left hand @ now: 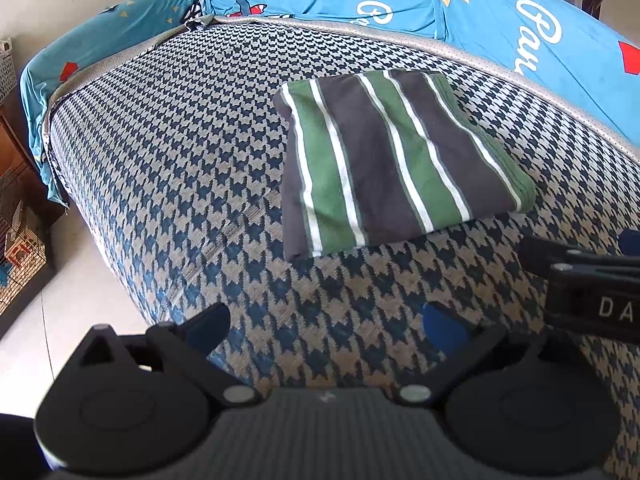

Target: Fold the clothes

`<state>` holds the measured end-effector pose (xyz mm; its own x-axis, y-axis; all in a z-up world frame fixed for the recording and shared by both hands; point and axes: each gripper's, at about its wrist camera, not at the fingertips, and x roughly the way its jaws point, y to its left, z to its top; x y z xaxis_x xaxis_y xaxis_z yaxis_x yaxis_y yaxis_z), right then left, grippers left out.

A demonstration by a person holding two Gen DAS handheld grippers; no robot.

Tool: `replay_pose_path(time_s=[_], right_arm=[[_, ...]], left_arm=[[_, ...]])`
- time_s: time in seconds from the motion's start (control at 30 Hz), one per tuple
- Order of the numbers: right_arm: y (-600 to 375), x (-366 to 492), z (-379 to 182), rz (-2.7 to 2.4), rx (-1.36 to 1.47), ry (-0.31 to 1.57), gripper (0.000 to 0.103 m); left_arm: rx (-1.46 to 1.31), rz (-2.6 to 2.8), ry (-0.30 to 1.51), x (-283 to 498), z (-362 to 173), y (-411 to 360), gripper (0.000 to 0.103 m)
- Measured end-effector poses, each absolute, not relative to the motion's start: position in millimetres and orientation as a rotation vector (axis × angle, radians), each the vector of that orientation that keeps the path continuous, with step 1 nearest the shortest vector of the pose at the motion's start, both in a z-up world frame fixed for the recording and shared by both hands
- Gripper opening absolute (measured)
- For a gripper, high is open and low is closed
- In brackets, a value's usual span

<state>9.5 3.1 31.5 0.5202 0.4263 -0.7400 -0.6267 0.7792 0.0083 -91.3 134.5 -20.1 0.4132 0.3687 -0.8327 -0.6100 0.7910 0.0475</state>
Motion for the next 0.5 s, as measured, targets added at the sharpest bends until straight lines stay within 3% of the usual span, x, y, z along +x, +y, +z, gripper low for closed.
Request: replay_pose_path(time_s=[0.5], right_arm=[[8.9,4.7,31.6,0.661,-0.279,0.803,0.103]], left_arm=[[-0.298,0.615,0.963,-92.1,-18.4,128.6,0.103]])
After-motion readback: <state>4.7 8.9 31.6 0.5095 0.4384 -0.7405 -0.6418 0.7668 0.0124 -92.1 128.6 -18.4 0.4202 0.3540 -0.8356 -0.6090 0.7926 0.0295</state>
